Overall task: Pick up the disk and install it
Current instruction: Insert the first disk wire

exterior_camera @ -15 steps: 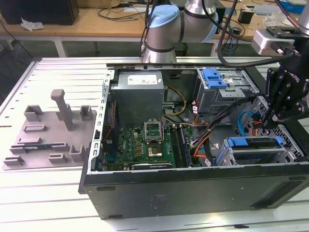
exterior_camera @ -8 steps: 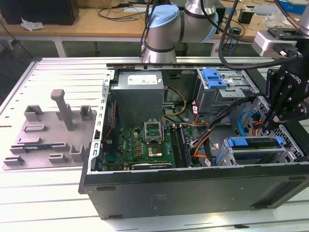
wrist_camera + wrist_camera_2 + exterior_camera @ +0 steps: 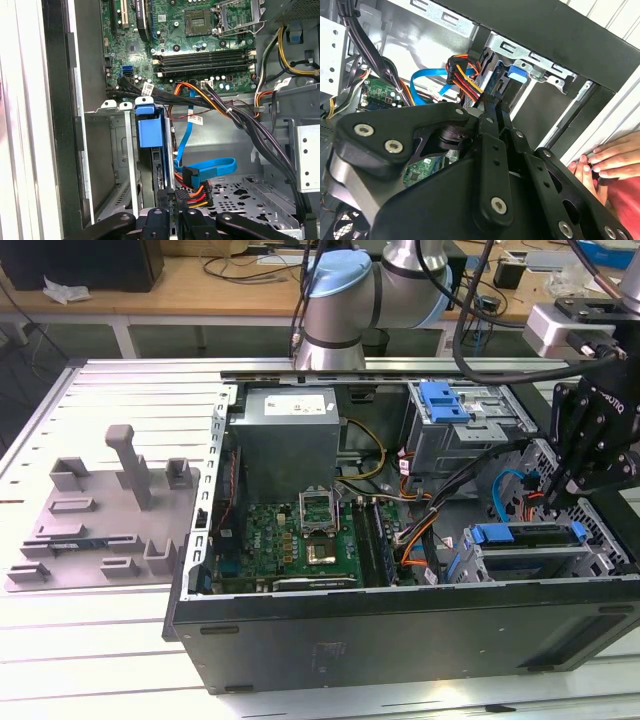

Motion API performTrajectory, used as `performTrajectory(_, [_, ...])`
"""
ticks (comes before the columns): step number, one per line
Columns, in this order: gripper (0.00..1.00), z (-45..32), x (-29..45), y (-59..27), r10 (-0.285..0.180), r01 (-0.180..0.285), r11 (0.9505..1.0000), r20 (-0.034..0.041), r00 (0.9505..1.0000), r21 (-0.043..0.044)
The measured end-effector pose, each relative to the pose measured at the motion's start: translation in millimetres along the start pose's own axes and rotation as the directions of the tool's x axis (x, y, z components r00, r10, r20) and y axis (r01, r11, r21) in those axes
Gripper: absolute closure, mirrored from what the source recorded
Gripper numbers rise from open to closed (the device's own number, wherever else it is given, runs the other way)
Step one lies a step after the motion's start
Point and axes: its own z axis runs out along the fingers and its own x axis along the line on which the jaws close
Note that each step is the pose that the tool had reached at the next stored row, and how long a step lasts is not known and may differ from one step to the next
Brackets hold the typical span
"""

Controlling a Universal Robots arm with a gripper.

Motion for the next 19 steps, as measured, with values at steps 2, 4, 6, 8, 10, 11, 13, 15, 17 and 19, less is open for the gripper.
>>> performTrajectory(2, [0.83, 0.0, 0.0, 0.0, 0.0, 0.0, 1.0, 0.0001, 1.0, 0.0])
performTrajectory(4, [0.83, 0.0, 0.0, 0.0, 0.0, 0.0, 1.0, 0.0, 1.0, 0.0])
performTrajectory(6, [0.83, 0.0, 0.0, 0.0, 0.0, 0.0, 1.0, 0.0, 1.0, 0.0])
performTrajectory(8, [0.83, 0.0, 0.1, 0.0, -0.001, 0.001, 1.0, 0.0, 1.0, 0.0001])
performTrajectory(10, [0.83, 0.0, 0.3, -0.1, -0.005, 0.005, 1.0, 0.0001, 1.0, 0.0003])
performTrajectory(11, [0.83, 0.0, 0.3, 0.0, -0.008, 0.008, 1.0, 0.0001, 1.0, 0.0006])
performTrajectory(13, [0.83, 0.0, 0.3, 0.1, -0.021, 0.021, 0.9998, 0.0002, 0.9998, 0.0015])
performTrajectory(15, [0.83, 0.0, 0.5, 0.2, -0.034, 0.034, 0.9994, 0.0002, 0.9994, 0.0024])
performTrajectory(17, [0.83, 0.1, 1.3, 0.3, -0.042, 0.042, 0.9991, 0.0003, 0.9991, 0.003])
performTrajectory(19, [0.83, 0.4, 2.0, 0.3, -0.042, 0.042, 0.9991, 0.0003, 0.9991, 0.003])
